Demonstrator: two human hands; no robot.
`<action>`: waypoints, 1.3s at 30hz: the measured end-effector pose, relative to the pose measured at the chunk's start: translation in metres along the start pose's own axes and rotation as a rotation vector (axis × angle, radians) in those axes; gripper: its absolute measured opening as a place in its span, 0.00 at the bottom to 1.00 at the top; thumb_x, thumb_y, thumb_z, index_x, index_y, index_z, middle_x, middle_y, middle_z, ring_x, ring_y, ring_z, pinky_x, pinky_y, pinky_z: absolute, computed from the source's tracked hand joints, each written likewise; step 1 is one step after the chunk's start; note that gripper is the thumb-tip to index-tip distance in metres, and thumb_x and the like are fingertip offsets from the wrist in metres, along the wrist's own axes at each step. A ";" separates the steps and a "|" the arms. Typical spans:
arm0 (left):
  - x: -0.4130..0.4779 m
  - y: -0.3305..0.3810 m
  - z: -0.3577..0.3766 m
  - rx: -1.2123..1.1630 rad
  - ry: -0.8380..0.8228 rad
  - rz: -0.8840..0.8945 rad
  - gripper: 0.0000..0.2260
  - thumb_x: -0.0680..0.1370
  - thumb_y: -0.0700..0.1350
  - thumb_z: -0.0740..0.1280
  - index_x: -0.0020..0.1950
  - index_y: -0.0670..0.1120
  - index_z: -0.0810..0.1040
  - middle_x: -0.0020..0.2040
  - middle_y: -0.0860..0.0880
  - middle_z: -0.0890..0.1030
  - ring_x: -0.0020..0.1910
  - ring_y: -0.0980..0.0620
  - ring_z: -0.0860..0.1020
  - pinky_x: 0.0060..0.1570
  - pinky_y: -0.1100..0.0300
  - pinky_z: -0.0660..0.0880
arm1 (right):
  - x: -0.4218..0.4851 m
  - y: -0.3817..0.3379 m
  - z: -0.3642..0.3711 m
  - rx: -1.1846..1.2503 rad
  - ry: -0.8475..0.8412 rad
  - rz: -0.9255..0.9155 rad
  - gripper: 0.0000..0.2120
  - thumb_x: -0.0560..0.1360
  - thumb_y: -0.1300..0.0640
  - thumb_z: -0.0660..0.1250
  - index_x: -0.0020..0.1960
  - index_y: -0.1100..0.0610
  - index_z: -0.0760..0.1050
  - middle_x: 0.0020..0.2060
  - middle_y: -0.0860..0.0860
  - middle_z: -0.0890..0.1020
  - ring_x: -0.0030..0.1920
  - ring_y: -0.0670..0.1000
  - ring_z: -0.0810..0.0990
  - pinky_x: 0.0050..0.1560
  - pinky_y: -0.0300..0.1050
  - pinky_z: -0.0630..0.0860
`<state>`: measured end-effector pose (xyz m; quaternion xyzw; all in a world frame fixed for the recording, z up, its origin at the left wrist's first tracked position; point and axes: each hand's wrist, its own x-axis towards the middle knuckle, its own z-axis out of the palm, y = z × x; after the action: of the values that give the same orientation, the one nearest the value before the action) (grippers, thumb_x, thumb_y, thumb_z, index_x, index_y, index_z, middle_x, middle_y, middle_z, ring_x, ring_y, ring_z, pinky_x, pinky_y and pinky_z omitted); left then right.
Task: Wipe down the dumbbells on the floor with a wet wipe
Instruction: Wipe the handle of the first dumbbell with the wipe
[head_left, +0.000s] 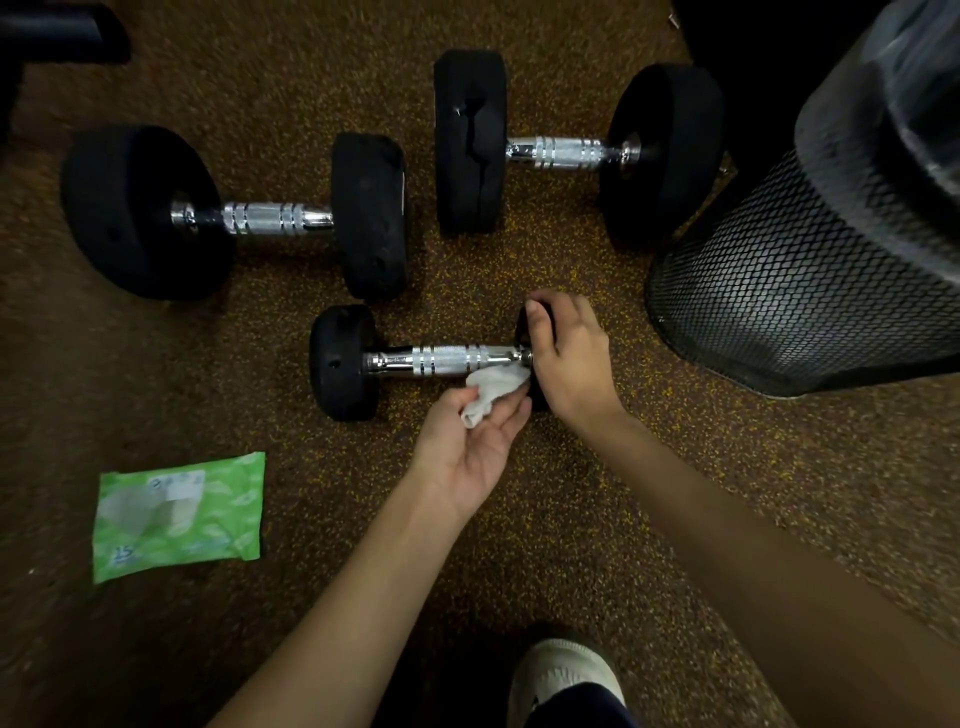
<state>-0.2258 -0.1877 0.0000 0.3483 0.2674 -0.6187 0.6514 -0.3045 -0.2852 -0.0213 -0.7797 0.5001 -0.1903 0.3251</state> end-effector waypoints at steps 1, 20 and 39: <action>-0.005 0.005 0.004 0.042 -0.016 0.035 0.14 0.81 0.39 0.52 0.60 0.35 0.72 0.58 0.35 0.78 0.56 0.43 0.79 0.60 0.51 0.73 | 0.000 0.000 0.000 0.003 -0.003 -0.001 0.14 0.80 0.54 0.57 0.61 0.59 0.74 0.54 0.56 0.76 0.57 0.55 0.75 0.61 0.49 0.69; 0.049 0.038 0.025 2.419 -0.196 0.777 0.13 0.83 0.44 0.53 0.60 0.41 0.73 0.56 0.39 0.79 0.56 0.39 0.76 0.56 0.50 0.71 | 0.001 -0.002 -0.001 -0.034 -0.013 -0.004 0.15 0.81 0.55 0.56 0.61 0.60 0.74 0.55 0.57 0.77 0.57 0.55 0.74 0.61 0.48 0.68; 0.050 0.043 0.034 2.458 -0.032 0.598 0.21 0.83 0.55 0.46 0.55 0.45 0.74 0.54 0.42 0.79 0.52 0.41 0.77 0.47 0.53 0.66 | -0.001 0.001 0.000 -0.013 -0.002 -0.002 0.16 0.80 0.53 0.54 0.61 0.60 0.73 0.55 0.58 0.76 0.56 0.56 0.75 0.60 0.51 0.70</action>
<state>-0.1813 -0.2456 -0.0132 0.7611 -0.5791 -0.2916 0.0161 -0.3048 -0.2846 -0.0220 -0.7825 0.5001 -0.1867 0.3204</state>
